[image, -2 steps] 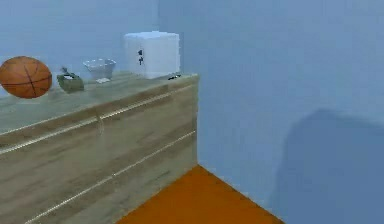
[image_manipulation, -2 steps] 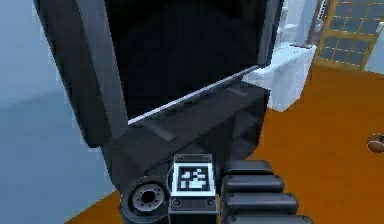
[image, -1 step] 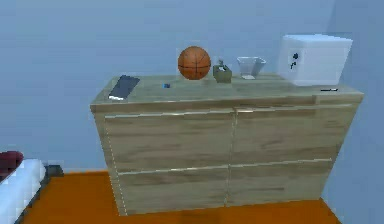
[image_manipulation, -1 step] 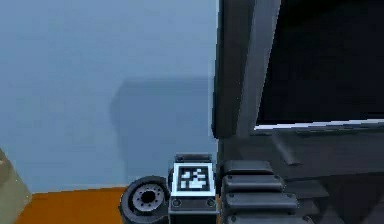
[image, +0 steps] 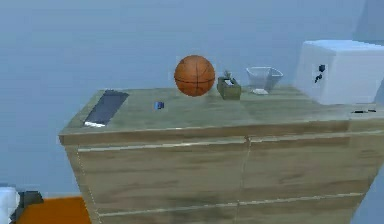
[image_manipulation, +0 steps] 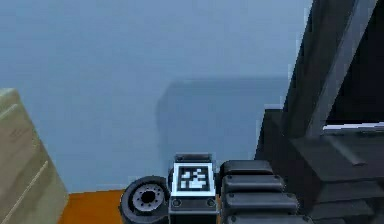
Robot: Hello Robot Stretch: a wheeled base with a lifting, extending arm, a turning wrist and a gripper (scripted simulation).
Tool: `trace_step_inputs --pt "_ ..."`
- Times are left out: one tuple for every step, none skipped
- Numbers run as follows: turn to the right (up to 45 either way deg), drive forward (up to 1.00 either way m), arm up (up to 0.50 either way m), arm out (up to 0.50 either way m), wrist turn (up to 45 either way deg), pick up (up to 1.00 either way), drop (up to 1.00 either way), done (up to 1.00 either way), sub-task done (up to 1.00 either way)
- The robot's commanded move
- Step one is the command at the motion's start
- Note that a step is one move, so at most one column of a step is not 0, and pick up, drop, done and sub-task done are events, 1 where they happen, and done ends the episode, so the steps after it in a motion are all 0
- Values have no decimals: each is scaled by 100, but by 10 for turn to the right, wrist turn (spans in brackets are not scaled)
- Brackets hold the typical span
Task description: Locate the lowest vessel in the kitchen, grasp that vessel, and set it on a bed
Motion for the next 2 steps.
trace_step_inputs --pt "-450 0 0 0 0 0 0 0 0" --pt "-180 0 0 0 0 0 0 0 0"
